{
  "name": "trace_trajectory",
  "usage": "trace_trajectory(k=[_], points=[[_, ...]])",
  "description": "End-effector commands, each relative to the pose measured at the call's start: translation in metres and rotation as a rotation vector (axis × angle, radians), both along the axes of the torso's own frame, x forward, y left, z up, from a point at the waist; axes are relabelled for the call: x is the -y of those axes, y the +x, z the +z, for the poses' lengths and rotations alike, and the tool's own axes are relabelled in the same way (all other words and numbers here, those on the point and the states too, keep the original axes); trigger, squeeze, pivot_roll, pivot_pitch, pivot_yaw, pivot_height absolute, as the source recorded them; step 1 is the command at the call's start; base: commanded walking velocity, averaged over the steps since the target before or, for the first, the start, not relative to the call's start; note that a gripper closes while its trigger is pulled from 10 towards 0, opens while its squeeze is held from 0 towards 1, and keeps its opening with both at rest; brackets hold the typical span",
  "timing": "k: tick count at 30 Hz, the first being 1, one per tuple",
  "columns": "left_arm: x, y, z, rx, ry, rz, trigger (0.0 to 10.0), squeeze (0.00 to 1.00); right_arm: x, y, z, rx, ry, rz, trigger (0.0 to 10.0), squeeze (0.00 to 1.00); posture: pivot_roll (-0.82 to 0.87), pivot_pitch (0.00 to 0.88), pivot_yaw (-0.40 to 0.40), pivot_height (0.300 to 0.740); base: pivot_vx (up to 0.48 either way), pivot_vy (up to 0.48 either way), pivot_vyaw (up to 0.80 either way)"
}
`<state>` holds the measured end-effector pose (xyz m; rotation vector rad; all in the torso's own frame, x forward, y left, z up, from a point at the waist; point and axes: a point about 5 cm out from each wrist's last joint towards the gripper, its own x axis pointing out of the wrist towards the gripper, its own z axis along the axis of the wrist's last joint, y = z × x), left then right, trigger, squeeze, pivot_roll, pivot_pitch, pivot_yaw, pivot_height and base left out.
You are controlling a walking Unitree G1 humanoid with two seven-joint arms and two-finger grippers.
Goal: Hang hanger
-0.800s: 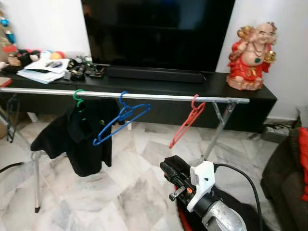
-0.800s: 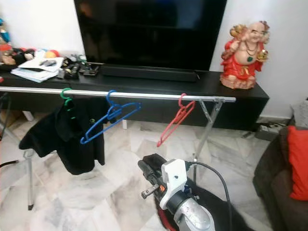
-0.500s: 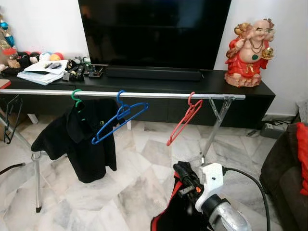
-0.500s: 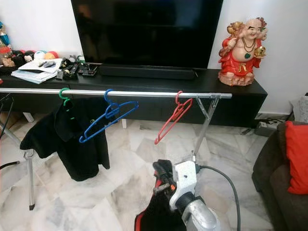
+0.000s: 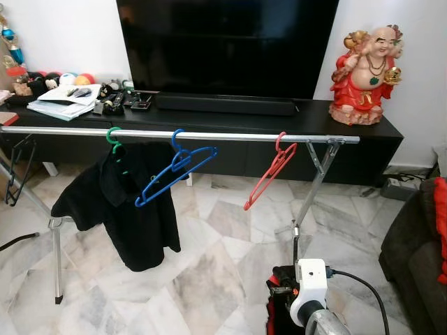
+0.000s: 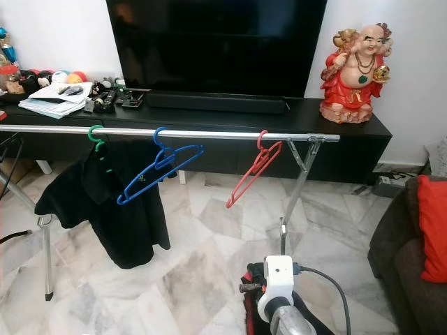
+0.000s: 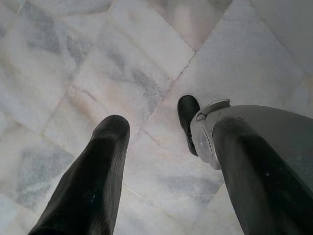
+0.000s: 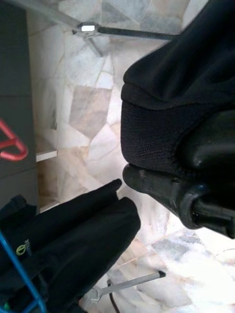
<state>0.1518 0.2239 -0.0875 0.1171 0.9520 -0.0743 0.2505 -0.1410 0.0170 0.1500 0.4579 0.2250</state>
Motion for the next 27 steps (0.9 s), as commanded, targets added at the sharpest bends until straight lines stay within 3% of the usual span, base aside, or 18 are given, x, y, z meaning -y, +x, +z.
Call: trace_trajectory(k=[1, 6, 27], points=[[-0.0009, -0.0047, -0.0019, -0.015, -0.011, 0.03, 10.0, 0.0, -0.0002, 0.0034, 0.001, 0.014, -0.004, -0.004, 10.0, 0.0, 0.05, 0.022, 0.027, 0.74, 0.0, 0.0, 0.0], [-0.0014, -0.0051, -0.002, -0.018, -0.011, 0.033, 10.0, 0.0, -0.0023, 0.0028, 0.0006, 0.029, -0.003, 0.015, 10.0, 0.0, 0.05, 0.025, 0.027, 0.74, 0.0, 0.0, 0.0], [-0.0011, -0.0052, -0.0023, -0.023, -0.015, 0.038, 10.0, 0.0, -0.0024, 0.0049, 0.003, 0.059, -0.004, 0.035, 10.0, 0.0, 0.05, 0.025, 0.024, 0.74, 0.0, 0.369, 0.0]])
